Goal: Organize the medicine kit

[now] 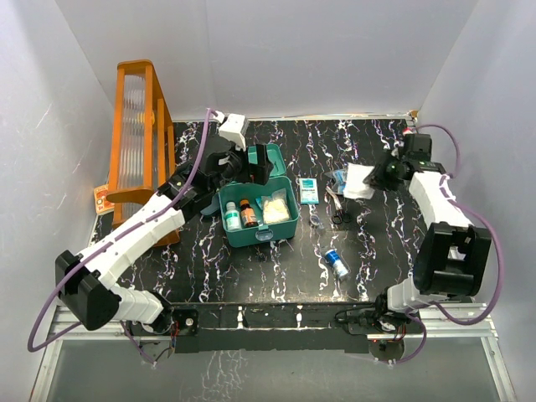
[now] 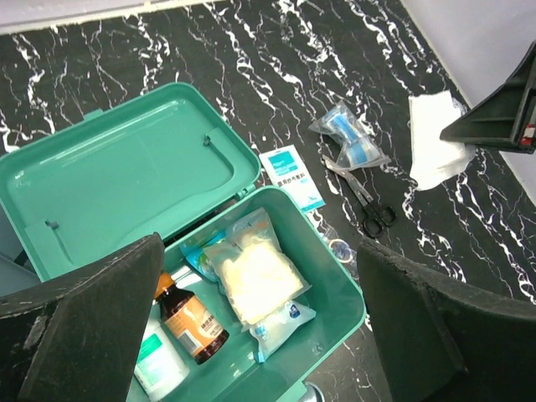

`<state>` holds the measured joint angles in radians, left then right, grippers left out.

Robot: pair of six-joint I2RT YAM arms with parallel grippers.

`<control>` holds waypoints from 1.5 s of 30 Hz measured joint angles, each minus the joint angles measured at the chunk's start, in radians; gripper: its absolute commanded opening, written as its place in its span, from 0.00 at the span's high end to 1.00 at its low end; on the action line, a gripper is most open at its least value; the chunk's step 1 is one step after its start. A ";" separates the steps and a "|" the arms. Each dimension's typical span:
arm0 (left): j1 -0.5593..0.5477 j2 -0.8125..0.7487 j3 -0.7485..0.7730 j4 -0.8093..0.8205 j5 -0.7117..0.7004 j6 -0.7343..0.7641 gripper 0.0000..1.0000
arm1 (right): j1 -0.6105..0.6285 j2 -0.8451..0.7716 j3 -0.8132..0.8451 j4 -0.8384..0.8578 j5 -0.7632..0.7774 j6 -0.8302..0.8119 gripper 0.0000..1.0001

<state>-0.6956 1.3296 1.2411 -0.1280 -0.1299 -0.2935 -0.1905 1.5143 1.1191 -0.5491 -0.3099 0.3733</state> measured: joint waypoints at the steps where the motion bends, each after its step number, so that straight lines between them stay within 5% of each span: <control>1: 0.002 0.005 0.000 -0.006 -0.002 -0.006 0.02 | 0.031 -0.014 0.009 -0.005 -0.005 0.013 0.80; 10: 0.016 0.011 -0.032 -0.051 -0.127 -0.074 0.02 | 0.471 -0.029 0.189 -0.001 0.000 0.173 0.79; 19: 0.048 -0.079 -0.085 -0.113 -0.364 -0.155 0.02 | 0.747 0.041 0.282 0.000 0.179 0.262 0.78; 45: 0.053 -0.141 -0.111 -0.127 -0.420 -0.163 0.01 | 0.983 0.281 0.306 -0.071 0.669 0.298 0.79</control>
<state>-0.6430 1.1889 1.1305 -0.2550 -0.5503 -0.4568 0.7929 1.7954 1.4254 -0.6205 0.3592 0.6708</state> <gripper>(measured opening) 0.985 0.223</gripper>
